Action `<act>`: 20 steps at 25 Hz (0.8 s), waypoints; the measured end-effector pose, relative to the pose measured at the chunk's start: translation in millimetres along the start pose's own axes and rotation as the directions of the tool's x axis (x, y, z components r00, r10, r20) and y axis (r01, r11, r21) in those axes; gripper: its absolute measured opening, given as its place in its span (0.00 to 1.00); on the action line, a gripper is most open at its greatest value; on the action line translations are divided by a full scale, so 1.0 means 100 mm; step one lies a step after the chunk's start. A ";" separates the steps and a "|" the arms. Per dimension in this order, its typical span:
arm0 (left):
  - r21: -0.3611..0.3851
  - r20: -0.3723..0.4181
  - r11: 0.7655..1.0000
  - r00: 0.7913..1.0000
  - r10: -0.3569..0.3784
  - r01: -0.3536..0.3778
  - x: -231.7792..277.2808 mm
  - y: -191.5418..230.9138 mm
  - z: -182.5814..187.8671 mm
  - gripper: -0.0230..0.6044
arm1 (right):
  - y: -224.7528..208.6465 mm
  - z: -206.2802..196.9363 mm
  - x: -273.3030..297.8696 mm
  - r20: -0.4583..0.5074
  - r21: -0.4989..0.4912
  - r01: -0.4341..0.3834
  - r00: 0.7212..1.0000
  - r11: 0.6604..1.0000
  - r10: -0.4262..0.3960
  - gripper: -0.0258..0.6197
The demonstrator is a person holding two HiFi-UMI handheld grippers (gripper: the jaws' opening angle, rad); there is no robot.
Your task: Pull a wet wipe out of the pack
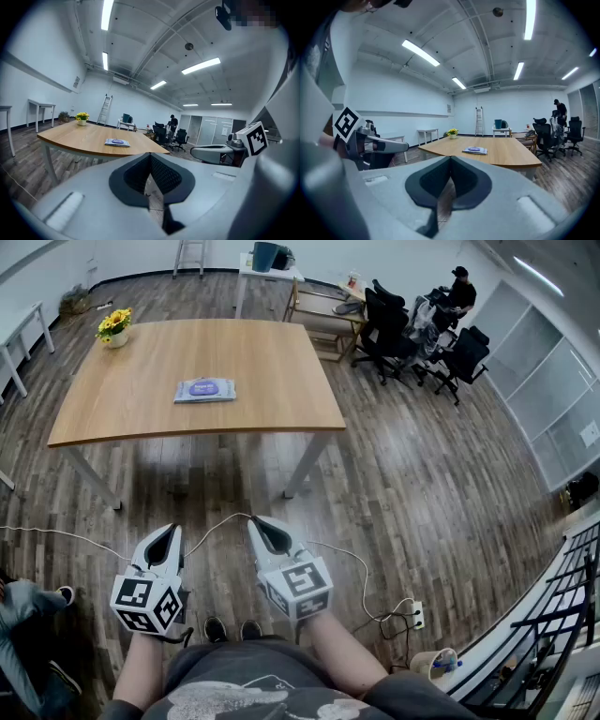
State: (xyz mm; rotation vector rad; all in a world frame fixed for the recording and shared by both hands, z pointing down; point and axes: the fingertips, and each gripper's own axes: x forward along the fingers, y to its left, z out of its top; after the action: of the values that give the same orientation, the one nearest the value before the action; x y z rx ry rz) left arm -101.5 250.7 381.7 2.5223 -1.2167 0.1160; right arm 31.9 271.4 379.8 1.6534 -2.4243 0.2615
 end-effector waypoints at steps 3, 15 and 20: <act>0.000 0.001 1.000 1.000 0.002 -0.002 0.01 0.03 0.03 0.07 | 0.01 0.00 0.01 -0.004 -0.002 -0.002 1.000 1.000 0.002 0.02; -0.006 -0.008 1.000 1.000 -0.005 0.005 -0.08 0.04 -0.06 0.06 | 0.19 -0.08 0.06 -0.044 -0.017 -0.032 0.999 0.999 0.031 0.02; -0.010 0.013 0.999 0.999 -0.035 0.035 -0.15 0.07 -0.06 0.07 | 0.25 -0.06 0.12 -0.032 0.016 -0.043 0.999 0.999 0.043 0.02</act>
State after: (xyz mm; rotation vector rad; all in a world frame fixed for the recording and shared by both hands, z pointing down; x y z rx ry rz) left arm -116.5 259.8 386.1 2.5382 -1.1742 0.0846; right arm 4.7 270.7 388.0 1.5920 -2.4420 0.3118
